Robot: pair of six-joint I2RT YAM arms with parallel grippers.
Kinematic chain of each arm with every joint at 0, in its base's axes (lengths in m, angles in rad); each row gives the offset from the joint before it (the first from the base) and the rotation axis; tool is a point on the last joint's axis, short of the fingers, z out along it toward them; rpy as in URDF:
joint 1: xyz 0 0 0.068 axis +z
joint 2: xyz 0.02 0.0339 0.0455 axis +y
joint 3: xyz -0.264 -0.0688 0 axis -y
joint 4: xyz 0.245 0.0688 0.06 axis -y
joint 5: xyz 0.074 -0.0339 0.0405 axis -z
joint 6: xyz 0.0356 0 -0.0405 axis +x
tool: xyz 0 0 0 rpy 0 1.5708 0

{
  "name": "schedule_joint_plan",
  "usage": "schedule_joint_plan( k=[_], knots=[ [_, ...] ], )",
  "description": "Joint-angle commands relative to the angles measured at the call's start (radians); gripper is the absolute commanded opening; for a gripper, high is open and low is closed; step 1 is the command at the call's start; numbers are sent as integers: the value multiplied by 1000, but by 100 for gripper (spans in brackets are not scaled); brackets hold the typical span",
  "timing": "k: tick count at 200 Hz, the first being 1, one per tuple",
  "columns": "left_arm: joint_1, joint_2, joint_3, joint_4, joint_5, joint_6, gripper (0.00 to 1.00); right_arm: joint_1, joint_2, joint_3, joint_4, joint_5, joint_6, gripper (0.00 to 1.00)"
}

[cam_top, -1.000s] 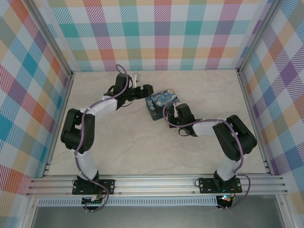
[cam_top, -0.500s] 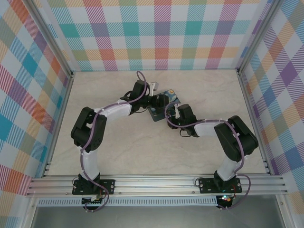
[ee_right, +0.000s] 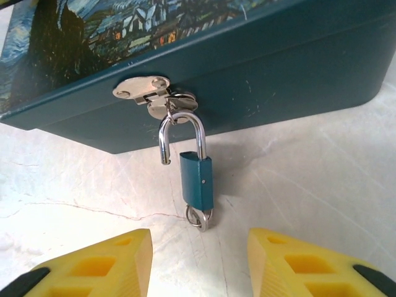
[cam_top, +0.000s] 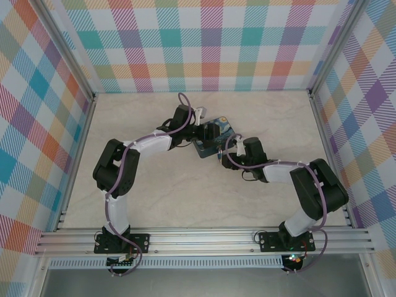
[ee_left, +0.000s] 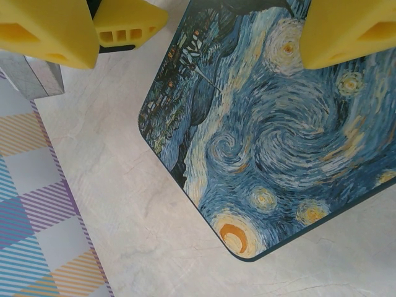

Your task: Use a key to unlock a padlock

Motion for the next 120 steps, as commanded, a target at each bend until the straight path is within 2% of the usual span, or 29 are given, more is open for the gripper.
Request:
schedule_joint_plan(
  k=[1, 61, 120],
  knots=[
    [5, 21, -8, 3, -12, -11, 84, -20, 33, 6, 67, -122, 52, 44],
    [5, 29, -2, 6, -5, -16, 84, -70, 140, 27, 154, -251, 151, 39],
    [5, 32, -4, 7, -6, -17, 84, -76, 208, 46, 205, -269, 193, 36]
  ],
)
